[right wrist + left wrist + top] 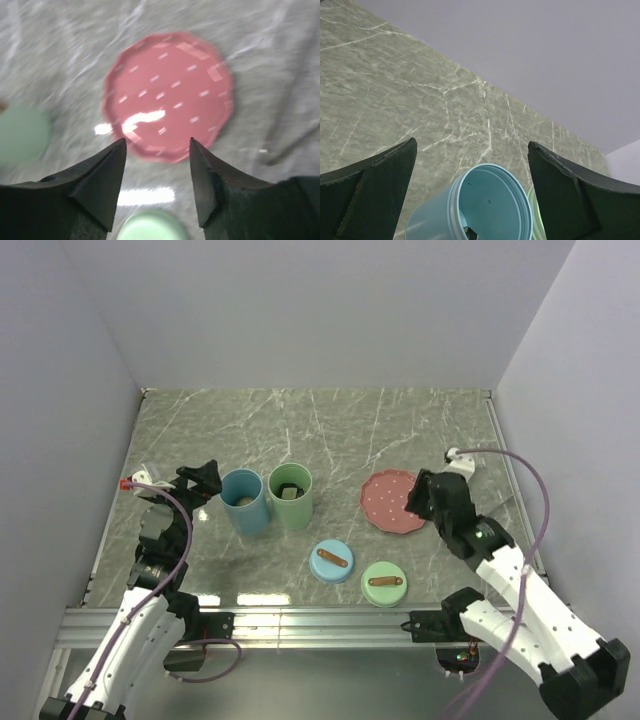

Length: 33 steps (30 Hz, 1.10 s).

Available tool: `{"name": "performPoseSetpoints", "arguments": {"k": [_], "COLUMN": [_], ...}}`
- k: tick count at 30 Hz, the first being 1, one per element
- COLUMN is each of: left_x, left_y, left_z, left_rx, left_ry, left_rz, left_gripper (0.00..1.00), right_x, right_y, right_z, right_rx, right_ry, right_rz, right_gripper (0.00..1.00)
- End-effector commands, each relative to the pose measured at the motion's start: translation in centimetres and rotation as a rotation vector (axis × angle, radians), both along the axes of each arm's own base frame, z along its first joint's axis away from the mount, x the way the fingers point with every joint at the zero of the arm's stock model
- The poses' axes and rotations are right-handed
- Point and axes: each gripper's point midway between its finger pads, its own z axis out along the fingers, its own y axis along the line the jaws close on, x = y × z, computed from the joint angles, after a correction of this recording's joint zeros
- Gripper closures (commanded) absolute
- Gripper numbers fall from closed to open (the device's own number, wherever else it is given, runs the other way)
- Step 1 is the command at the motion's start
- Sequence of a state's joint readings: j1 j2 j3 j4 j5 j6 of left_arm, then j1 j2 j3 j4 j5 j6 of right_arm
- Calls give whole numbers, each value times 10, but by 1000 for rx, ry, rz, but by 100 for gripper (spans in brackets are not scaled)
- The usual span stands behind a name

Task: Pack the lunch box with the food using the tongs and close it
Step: Put down the clamp, then pick up the lid of the lunch box with the right arm

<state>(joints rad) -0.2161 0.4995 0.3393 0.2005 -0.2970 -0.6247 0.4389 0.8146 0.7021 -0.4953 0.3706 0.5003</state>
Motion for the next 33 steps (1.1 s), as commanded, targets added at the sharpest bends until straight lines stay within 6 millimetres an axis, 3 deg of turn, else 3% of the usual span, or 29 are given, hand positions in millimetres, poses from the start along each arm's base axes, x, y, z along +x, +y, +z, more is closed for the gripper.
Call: {"name": "performPoseSetpoints", "arguments": {"k": [1, 4, 7, 14, 20, 25, 33], "left_x": [1, 2, 1, 0, -1, -2, -1], "left_y": [2, 1, -1, -3, -3, -3, -5], "left_z": [4, 4, 6, 6, 7, 8, 7], "left_rx": [-5, -6, -10, -11, -11, -14, -13], "left_ry": [-22, -24, -30, -36, -38, -45, -38], "left_rz": [8, 5, -4, -18, -23, -20, -31], "left_gripper": [0, 1, 1, 0, 0, 0, 1], "right_x": [-17, -40, -65, -100, -117, -135, -139], "right_y": [39, 59, 63, 62, 67, 75, 71], "right_z": [4, -4, -24, -54, -57, -80, -98], "right_rx": [104, 143, 110, 1, -19, -43, -60], "right_ry": [-42, -12, 78, 218, 264, 338, 354], "right_rz": [161, 226, 226, 185, 178, 194, 154], "right_gripper": [40, 45, 48, 49, 50, 50, 50]}}
